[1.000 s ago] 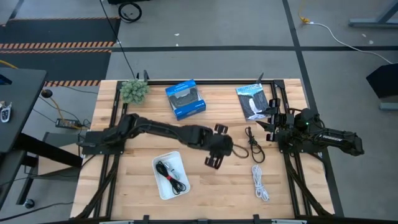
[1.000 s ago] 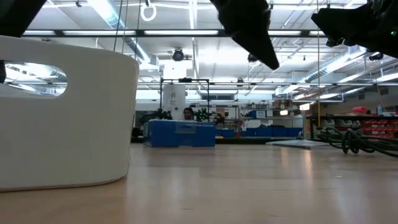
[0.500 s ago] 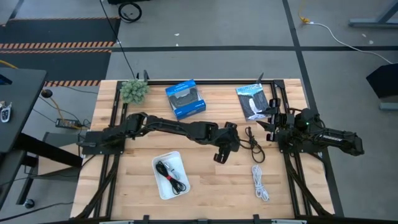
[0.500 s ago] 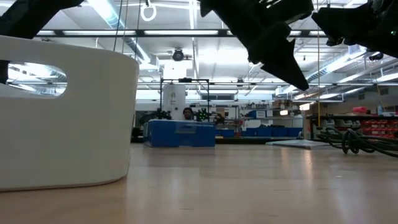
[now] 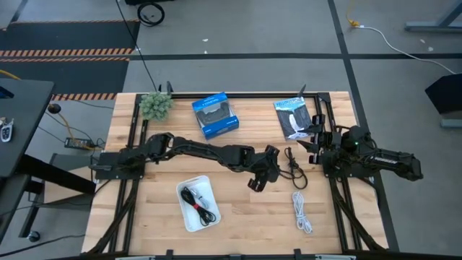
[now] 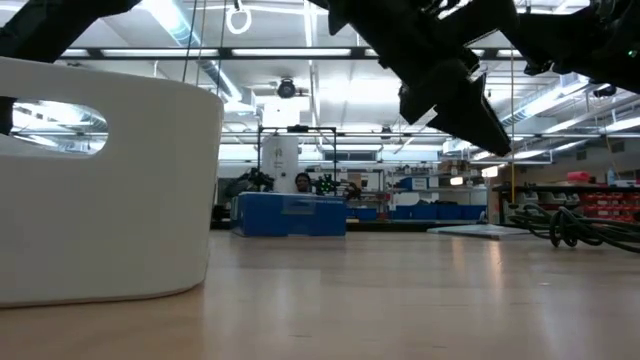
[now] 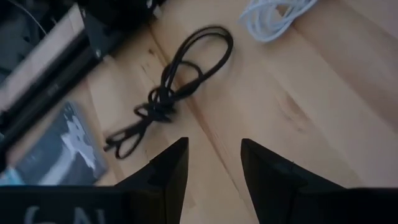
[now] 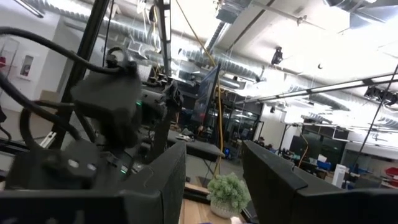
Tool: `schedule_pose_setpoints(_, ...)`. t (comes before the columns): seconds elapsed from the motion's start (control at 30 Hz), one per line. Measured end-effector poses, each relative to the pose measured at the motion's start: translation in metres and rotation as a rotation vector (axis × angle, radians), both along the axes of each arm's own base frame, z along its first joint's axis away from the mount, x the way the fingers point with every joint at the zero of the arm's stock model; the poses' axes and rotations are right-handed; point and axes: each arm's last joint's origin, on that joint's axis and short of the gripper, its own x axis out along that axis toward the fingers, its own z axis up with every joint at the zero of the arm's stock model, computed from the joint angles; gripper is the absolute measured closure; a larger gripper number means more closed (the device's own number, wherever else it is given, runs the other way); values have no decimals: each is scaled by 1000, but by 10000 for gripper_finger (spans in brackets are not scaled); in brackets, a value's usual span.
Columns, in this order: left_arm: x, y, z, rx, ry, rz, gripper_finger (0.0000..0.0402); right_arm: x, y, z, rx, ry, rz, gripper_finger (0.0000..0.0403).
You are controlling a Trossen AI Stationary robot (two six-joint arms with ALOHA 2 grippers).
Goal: Pick and place USB-C Cables
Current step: Put the black charger cable into the bin
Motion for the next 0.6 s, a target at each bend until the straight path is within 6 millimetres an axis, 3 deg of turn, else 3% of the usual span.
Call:
schedule_pose_setpoints(0.2,1,-5,4,60,-39,-25,246,-2,1,5,15,-57,24,241)
schedule_pose_setpoints(0.37,0,5,1,53,-2,24,246,-4,4,11,372,-43,281,241)
schedule_pose_setpoints(0.47,-6,5,3,89,41,50,246,0,4,6,508,192,278,241)
schedule_pose_setpoints(0.6,-13,-1,6,106,99,41,246,-2,1,-8,639,492,97,241)
